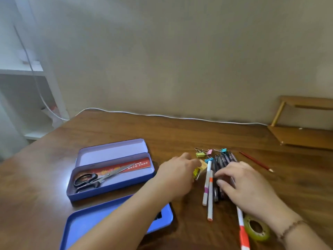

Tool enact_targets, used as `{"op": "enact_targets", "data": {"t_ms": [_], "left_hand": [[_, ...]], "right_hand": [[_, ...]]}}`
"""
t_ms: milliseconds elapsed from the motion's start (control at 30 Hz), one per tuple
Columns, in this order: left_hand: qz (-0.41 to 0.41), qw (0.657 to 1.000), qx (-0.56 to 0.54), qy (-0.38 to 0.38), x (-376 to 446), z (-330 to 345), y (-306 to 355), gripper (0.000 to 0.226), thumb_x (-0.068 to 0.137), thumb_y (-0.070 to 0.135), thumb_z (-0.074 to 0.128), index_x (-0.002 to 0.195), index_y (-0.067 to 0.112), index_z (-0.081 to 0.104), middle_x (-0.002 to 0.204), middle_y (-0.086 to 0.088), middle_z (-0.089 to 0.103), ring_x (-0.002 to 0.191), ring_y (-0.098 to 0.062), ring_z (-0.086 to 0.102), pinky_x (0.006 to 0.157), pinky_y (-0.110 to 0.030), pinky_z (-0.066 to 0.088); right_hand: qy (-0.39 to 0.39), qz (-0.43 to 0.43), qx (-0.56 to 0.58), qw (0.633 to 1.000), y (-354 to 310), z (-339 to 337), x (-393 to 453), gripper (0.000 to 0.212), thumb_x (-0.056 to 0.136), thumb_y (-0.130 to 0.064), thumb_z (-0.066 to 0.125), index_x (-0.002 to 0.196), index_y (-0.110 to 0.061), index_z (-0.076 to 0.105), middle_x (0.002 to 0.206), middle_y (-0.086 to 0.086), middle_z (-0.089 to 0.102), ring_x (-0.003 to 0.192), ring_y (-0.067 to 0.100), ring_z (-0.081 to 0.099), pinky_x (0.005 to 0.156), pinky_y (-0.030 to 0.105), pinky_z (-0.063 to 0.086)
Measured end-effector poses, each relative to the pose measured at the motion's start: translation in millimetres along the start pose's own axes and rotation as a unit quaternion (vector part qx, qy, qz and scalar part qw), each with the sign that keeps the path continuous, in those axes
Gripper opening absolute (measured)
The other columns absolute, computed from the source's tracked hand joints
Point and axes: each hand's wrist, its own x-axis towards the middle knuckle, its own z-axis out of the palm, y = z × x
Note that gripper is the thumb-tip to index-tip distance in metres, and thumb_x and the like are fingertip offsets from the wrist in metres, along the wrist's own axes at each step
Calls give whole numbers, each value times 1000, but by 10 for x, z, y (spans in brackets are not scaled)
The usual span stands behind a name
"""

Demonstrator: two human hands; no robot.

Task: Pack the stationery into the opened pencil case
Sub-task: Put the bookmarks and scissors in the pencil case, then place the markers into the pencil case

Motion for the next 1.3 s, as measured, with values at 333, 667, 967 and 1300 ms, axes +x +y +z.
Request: {"op": "enact_targets", "data": {"t_ms": [333,667,967,1300], "left_hand": [[5,998,19,64,33,66,285,29,93,39,50,117,25,59,133,3,47,130,-22,32,105,-42,38],[-26,998,63,-18,48,114,314,36,93,48,48,108,21,66,140,-1,42,140,-28,19,116,-54,19],[9,999,42,24,-184,66,226,30,91,57,48,105,33,60,147,9,34,143,-22,9,117,-55,8],[116,975,-154,106,-861,-315,-507,14,97,43,48,98,34,59,100,18,60,97,-5,56,79,-31,49]], "right_hand": [[20,95,38,995,397,-172,-15,5,87,-32,64,85,-35,67,83,-17,58,76,0,54,56,15,37],[16,49,60,997,365,-209,-43,12,86,-31,65,76,-37,62,80,-17,58,77,0,56,61,19,44],[-232,-70,55,969,356,-348,-105,22,83,-30,72,90,-50,69,99,-22,44,102,-1,43,87,29,49],[-146,-138,154,967,200,-325,-64,14,84,-29,70,83,-43,68,102,-22,58,106,5,50,87,28,44]]}}
